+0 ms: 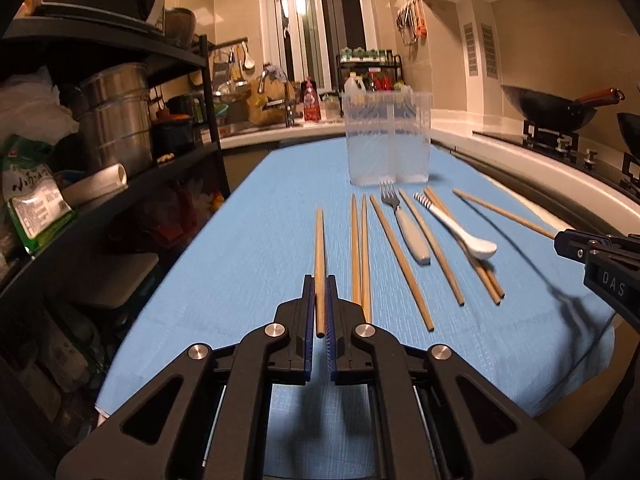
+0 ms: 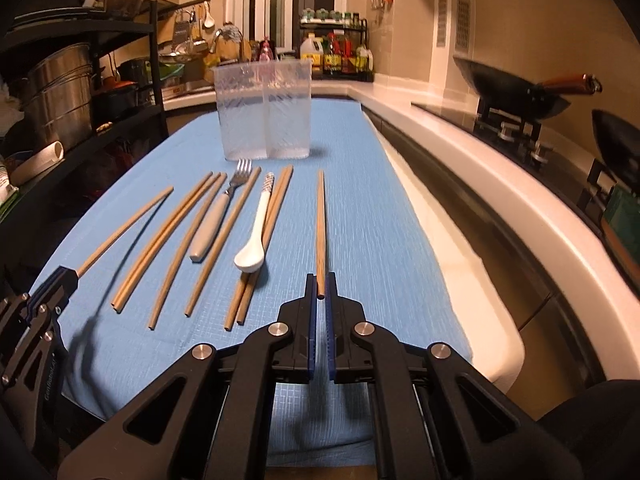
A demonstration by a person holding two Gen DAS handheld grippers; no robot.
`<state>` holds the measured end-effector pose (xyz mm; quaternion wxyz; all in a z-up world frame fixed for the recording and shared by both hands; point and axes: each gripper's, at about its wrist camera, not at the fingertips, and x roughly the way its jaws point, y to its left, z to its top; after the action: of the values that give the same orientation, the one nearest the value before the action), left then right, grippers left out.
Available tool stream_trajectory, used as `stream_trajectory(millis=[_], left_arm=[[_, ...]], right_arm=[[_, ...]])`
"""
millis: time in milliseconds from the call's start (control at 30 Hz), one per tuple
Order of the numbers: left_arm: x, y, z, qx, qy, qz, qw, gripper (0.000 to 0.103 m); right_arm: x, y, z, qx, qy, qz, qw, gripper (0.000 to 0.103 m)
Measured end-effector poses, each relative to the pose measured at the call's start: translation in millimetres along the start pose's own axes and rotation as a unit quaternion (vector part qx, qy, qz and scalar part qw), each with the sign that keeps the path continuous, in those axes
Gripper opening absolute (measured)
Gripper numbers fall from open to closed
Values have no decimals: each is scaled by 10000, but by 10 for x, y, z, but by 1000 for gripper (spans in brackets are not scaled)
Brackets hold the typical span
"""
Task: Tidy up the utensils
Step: 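Lift both held chopsticks and carry them over the clear plastic container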
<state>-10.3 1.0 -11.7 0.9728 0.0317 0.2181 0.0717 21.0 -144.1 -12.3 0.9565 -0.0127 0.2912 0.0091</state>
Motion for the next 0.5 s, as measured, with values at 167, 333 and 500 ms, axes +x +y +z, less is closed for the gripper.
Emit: stream_trajectory(millis=[167, 333, 500], left_arm=[[-211, 13, 157, 126, -399, 3, 9991, 5], [-424, 14, 351, 191, -779, -49, 9968, 5], [-537, 58, 588, 159, -990, -157, 9948, 5]], right_arm=[[-243, 0, 85, -139, -428, -32, 9990, 4], [-492, -34, 238, -220, -819, -7, 9964, 4], [-696, -74, 435, -249, -1041, -3, 9943, 4]])
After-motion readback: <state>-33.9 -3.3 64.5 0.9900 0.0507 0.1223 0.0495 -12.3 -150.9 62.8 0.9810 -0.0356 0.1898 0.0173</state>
